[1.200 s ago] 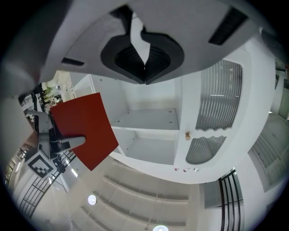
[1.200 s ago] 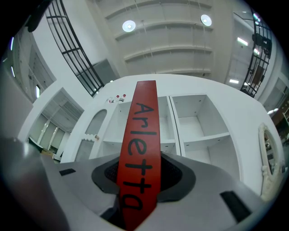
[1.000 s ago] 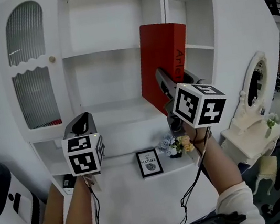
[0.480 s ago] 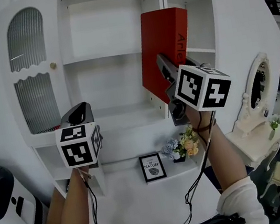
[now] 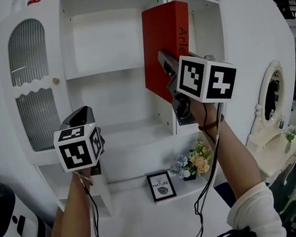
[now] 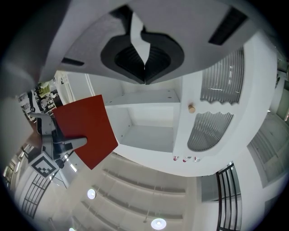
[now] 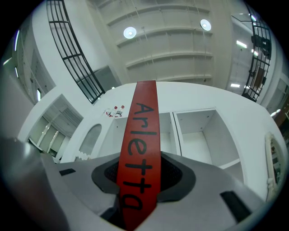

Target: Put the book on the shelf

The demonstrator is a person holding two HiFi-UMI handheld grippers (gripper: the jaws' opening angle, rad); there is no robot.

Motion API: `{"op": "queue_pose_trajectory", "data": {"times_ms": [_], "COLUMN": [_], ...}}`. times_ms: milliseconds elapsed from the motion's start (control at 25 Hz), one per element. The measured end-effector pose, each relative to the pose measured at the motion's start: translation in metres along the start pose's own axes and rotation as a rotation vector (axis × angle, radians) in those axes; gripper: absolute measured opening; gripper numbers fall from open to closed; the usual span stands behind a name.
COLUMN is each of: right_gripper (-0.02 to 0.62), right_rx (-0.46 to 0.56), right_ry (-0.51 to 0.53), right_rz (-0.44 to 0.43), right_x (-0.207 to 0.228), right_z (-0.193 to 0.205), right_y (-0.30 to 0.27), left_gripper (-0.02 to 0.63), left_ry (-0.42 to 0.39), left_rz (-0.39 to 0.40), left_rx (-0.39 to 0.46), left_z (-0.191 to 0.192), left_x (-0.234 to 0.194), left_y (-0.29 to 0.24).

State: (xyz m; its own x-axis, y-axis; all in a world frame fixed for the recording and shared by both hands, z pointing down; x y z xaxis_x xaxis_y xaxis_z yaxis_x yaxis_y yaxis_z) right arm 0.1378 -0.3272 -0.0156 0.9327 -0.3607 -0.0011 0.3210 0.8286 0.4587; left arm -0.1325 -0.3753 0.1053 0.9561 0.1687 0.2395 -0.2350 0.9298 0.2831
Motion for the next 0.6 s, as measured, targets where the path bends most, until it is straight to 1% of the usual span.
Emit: {"op": "queue_pose_trajectory", "data": {"times_ms": [320,440,600], "right_gripper": [0.178,0.178,0.178], "right_rx": [0.001,0.005,0.003], "right_ry": [0.021,0.039,0.034], "right_rz": [-0.017,-0.015,-0.024], "right_x": [-0.006,-0.009,-0.009], "right_z": [-0.016,-0.024,-0.034], "right_y": [-0.014,-0.020,-0.026], "left_gripper": [0.008,0.008,0.008], "left_ry": [-0.028,-0.025,-0.030], "left_rz": [-0.012,-0.013,-0.013], "left_rx": [0.007,0.009,0.017], "left_z": [-0.012,-0.019,-0.028], "left_x": [-0.006,-0.010,-0.010], "left_y": [-0.010,-0.015,-0.019]}}
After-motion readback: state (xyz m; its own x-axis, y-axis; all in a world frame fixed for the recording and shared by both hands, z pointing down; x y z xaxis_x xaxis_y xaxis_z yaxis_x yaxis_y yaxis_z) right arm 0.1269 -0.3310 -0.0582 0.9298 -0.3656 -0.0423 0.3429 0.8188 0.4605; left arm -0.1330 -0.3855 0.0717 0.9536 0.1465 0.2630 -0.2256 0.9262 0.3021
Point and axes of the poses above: the fingertips, and each gripper's own axes: y backward along the fingers, x to its right, z out of its underside, the point moved 7 cm from there along y, backward along the fingers, and after that the axes turned 6 degrees about -y, right-handed, at the moved point
